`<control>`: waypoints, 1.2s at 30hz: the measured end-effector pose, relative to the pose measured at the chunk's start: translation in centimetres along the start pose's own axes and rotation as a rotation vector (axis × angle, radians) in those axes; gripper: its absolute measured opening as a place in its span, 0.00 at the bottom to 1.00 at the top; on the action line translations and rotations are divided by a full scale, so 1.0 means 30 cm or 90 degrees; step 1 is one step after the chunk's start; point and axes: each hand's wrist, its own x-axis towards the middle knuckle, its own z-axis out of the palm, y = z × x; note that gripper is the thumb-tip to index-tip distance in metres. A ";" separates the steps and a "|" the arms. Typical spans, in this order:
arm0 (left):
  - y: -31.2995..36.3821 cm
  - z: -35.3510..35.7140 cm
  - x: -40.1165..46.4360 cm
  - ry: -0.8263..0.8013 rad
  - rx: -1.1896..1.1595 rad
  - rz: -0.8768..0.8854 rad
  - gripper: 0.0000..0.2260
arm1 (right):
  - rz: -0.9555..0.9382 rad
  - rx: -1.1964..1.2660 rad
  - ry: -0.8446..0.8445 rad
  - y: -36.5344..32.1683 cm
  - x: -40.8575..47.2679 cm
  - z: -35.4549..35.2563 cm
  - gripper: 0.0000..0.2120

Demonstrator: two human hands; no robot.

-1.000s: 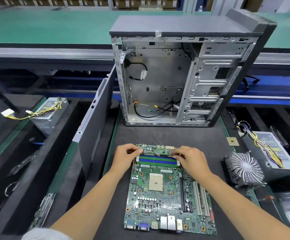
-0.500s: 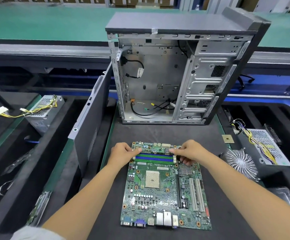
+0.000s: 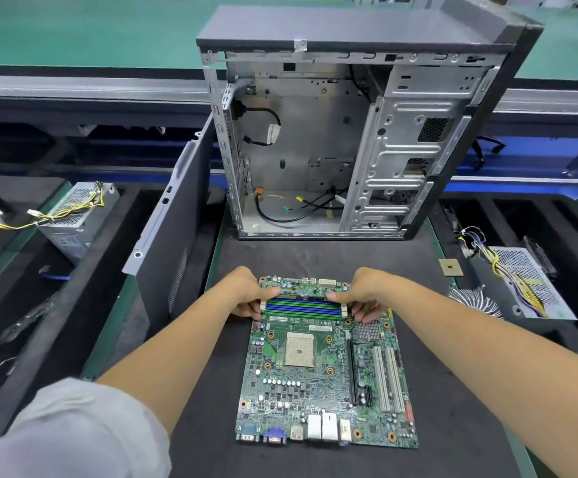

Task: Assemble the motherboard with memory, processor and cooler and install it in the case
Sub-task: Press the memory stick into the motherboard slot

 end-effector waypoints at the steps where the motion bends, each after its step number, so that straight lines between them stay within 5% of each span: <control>1: 0.001 0.002 0.003 0.000 0.005 -0.003 0.19 | 0.009 -0.005 -0.008 -0.005 0.002 -0.004 0.24; 21: 0.025 0.016 0.061 0.003 0.153 -0.035 0.22 | 0.090 -0.147 -0.021 -0.083 -0.016 0.028 0.26; 28: -0.007 0.067 -0.018 0.277 0.252 0.051 0.21 | 0.011 -0.083 0.092 -0.050 -0.034 0.038 0.22; 36: 0.050 0.087 -0.054 0.325 0.417 0.080 0.20 | 0.011 -0.164 0.270 -0.050 -0.048 0.078 0.21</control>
